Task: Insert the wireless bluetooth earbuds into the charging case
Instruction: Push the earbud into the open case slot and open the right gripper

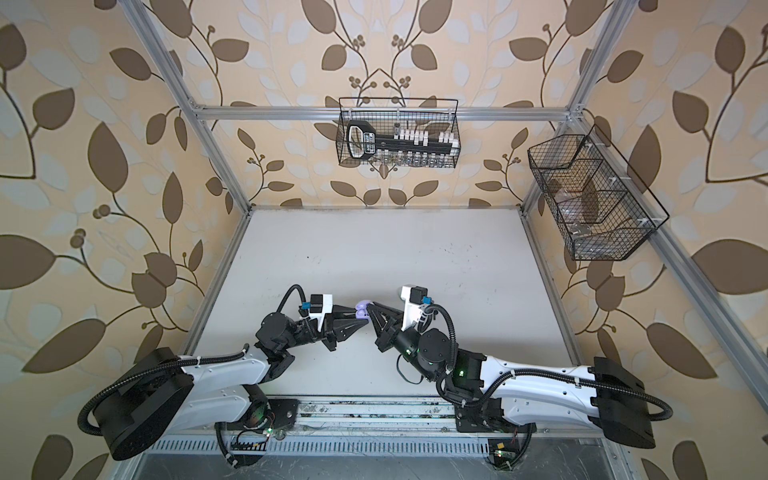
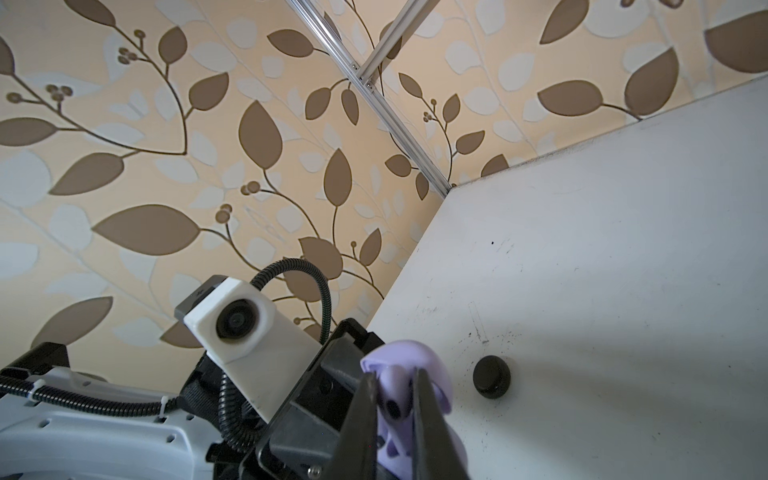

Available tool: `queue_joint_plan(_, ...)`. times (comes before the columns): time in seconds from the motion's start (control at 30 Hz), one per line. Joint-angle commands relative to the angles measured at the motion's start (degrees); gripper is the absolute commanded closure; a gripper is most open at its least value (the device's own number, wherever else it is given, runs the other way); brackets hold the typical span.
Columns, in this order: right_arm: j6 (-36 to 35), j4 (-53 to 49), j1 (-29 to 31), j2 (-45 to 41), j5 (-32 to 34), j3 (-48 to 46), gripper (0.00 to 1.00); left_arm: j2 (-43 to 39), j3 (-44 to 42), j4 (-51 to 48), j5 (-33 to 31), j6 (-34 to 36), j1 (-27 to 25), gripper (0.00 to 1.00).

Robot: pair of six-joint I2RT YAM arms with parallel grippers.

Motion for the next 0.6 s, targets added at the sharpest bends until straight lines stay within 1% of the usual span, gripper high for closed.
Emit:
queue_joint_plan(0.0, 0.5, 1.5, 0.9, 0.4, 2.2, -0.3, 0.90, -1.7, -0.2, 4.9, 0.7, 0.2, -0.6, 1.00)
queue_joint_plan(0.3, 0.3, 1.1, 2.7, 0.4, 4.2, -1.8, 0.90, -3.0, -1.0, 4.9, -0.7, 0.6, -0.6, 1.00)
queue_joint_plan(0.57, 0.2, 0.0, 3.5, 0.3, 4.1, -2.7, 0.82, -3.6, -1.2, 4.9, -0.6, 0.9, -0.6, 1.00)
